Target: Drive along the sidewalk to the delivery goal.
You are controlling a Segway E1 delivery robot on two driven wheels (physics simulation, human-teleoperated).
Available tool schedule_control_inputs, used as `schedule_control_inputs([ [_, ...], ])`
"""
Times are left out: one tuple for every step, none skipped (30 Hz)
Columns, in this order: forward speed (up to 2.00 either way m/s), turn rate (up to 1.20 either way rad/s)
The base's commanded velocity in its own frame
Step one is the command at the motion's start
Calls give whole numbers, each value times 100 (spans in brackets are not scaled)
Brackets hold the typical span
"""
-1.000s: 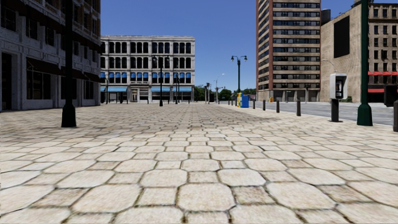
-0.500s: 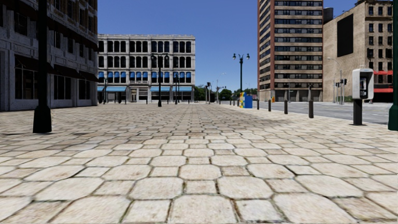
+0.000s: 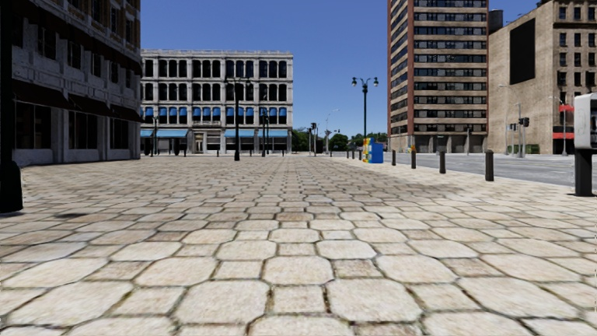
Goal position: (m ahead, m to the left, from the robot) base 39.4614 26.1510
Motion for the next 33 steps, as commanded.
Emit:
schedule_control_inputs([
  [200, 0],
  [200, 0],
  [200, 0],
  [200, 0],
  [200, 0],
  [200, 0],
  [200, 0],
  [200, 0],
  [200, 0],
  [200, 0],
  [200, 0],
  [200, 0],
  [200, 0],
  [200, 0],
  [200, 0],
  [200, 0],
  [200, 0],
  [200, 0],
  [200, 0],
  [200, 0],
  [200, 0],
  [200, 0],
  [200, 0],
  [200, 0],
  [200, 0],
  [200, 0],
  [200, 0],
  [200, 0],
  [200, 0],
  [200, 0],
  [200, 0],
  [200, 0],
  [200, 0],
])
